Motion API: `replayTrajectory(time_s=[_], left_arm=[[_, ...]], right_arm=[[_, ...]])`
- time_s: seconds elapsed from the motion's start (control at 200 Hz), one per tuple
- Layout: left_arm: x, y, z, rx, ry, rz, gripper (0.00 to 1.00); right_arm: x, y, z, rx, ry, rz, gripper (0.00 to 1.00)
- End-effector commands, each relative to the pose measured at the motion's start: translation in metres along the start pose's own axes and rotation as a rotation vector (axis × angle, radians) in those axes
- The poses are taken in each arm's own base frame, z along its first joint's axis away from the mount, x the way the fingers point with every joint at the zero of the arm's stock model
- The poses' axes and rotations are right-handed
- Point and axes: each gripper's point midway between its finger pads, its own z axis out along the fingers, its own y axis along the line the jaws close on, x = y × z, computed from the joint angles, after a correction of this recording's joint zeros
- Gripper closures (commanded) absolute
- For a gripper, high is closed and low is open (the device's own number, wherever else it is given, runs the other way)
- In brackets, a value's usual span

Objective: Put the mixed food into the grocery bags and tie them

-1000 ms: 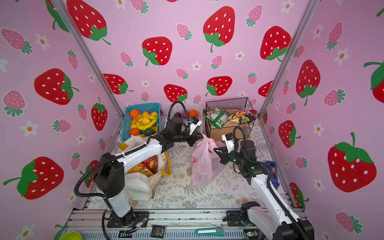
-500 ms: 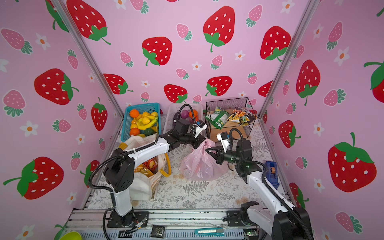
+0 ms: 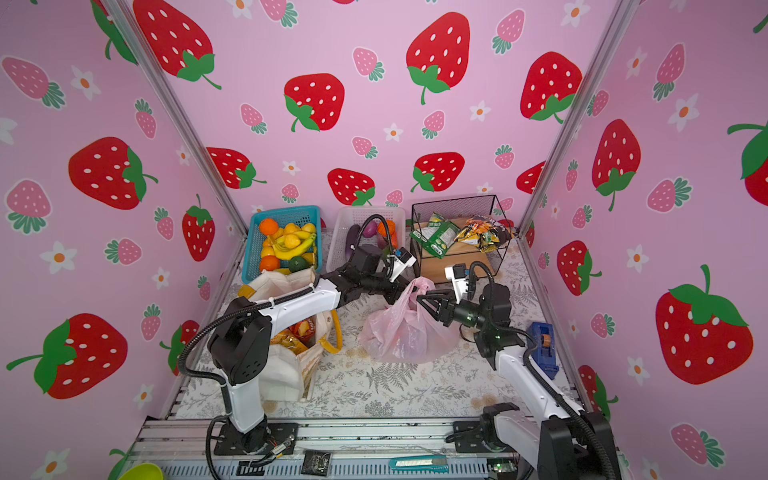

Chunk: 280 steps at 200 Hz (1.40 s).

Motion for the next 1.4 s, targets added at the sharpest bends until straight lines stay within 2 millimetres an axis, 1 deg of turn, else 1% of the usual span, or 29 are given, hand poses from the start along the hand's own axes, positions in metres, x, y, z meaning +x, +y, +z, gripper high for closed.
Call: replayTrajectory(time_s=[0.0,0.135,0.175,0.19,0.255,0.27,0.305,0.41,0.49,0.58,0.655,0.665,0.69,0.79,0.865,0.955,1.091,1.186,1.291,1.396], left_arm=[[-0.005,-0.004,-0.001,0.007,-0.012,0.015,1.00],[-0.005,-0.004,-0.002,0.000,-0.010,0.015,1.00],[-0.006,-0.004,-0.002,0.001,-0.011,0.016,1.00],[-0.007,-0.004,-0.003,0.000,-0.014,0.017,1.00],[-0.007,-0.004,-0.003,-0.001,-0.015,0.018,1.00],[-0.008,-0.004,-0.003,0.000,-0.016,0.018,1.00],[-0.009,-0.004,-0.004,0.000,-0.016,0.019,1.00],[-0.010,-0.005,-0.005,-0.003,-0.020,0.021,1.00],[-0.010,-0.004,-0.006,-0.005,-0.020,0.020,1.00],[-0.011,-0.004,-0.006,-0.006,-0.023,0.019,1.00],[-0.012,-0.004,-0.006,-0.007,-0.024,0.018,1.00],[-0.012,-0.004,-0.006,-0.007,-0.025,0.017,1.00],[-0.012,-0.004,-0.006,-0.007,-0.025,0.017,1.00],[-0.013,-0.004,-0.007,-0.010,-0.025,0.018,1.00],[-0.015,-0.004,-0.007,-0.013,-0.028,0.020,1.00],[-0.015,-0.004,-0.007,-0.011,-0.027,0.020,1.00],[-0.015,-0.005,-0.008,-0.011,-0.026,0.021,1.00],[-0.014,-0.004,-0.008,-0.013,-0.025,0.021,1.00],[-0.015,-0.005,-0.009,-0.014,-0.028,0.024,1.00],[-0.015,-0.006,-0.010,-0.014,-0.028,0.030,1.00]], right_arm=[[-0.003,-0.001,-0.009,0.035,-0.029,-0.010,0.58],[-0.003,-0.008,-0.018,0.130,-0.030,-0.035,0.51],[0.000,-0.014,-0.019,0.170,-0.016,-0.035,0.50],[-0.005,-0.009,-0.022,0.176,-0.031,-0.061,0.49],[-0.007,-0.013,-0.028,0.234,-0.038,-0.077,0.49],[-0.007,-0.013,-0.030,0.244,-0.038,-0.079,0.46],[-0.009,-0.014,-0.033,0.274,-0.046,-0.091,0.43],[-0.016,-0.014,-0.045,0.354,-0.069,-0.119,0.41],[-0.020,-0.005,-0.051,0.365,-0.077,-0.141,0.42],[-0.014,0.007,-0.049,0.347,-0.042,-0.152,0.47],[-0.003,0.018,-0.043,0.320,0.003,-0.160,0.48],[-0.003,0.020,-0.042,0.315,0.008,-0.162,0.50],[0.001,0.025,-0.040,0.300,0.024,-0.166,0.53],[0.012,0.046,-0.026,0.221,0.079,-0.176,0.58],[0.020,0.052,-0.017,0.210,0.120,-0.180,0.61],[0.026,0.046,-0.012,0.245,0.143,-0.176,0.65],[0.024,0.031,-0.009,0.314,0.137,-0.158,0.65],[0.020,0.022,-0.008,0.363,0.124,-0.152,0.66],[0.011,0.018,-0.008,0.391,0.086,-0.155,0.66],[0.006,0.015,-0.006,0.408,0.064,-0.152,0.65]])
